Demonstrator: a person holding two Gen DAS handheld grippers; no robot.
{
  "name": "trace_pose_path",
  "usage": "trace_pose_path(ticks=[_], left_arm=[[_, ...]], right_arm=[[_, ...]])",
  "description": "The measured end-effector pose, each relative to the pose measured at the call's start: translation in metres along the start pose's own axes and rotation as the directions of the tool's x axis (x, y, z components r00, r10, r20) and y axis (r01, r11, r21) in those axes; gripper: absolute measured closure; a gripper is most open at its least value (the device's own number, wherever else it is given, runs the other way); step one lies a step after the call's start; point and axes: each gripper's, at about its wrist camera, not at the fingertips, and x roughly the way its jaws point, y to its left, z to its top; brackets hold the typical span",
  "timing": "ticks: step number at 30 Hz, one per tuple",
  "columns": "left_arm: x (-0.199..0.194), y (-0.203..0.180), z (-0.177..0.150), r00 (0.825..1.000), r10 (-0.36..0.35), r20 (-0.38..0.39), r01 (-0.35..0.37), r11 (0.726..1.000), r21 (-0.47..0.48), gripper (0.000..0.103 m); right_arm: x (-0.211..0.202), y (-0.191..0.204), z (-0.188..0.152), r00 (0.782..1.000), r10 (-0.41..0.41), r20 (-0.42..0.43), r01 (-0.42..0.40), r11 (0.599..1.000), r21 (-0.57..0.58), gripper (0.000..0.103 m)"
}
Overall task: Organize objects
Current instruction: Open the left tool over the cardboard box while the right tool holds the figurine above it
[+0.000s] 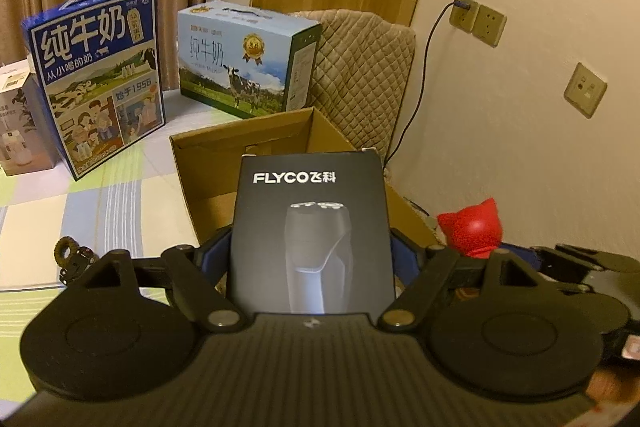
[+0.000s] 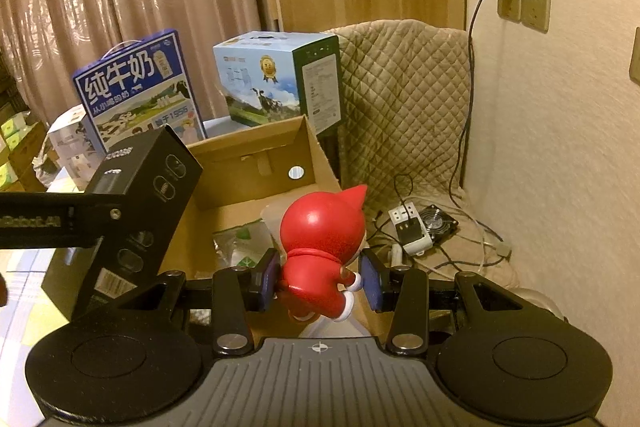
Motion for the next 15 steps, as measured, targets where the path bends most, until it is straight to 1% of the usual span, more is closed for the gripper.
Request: trace_pose_path(ticks=[1,5,15], left_arm=[[0.002,0.001,-0.001,1.000,0.002,-0.006,-0.002,1.000,0.001,0.022],[0.003,0.009,-0.006,1.000,0.021,-0.011,-0.022,1.000,-0.017,0.022],[-0.012,0.039,-0.020,0.998,0.056,-0.013,-0.057,0.996,-0.068,0.022]], right_arm=[[0.001,-0.001,0.000,1.000,-0.001,-0.001,0.001,1.000,0.002,0.063],[0.003,-0.005,-0.002,1.000,0.002,-0.007,-0.002,1.000,0.005,0.063],[0.008,0.001,0.000,0.999,0.037,-0.012,-0.037,0.999,0.013,0.063]])
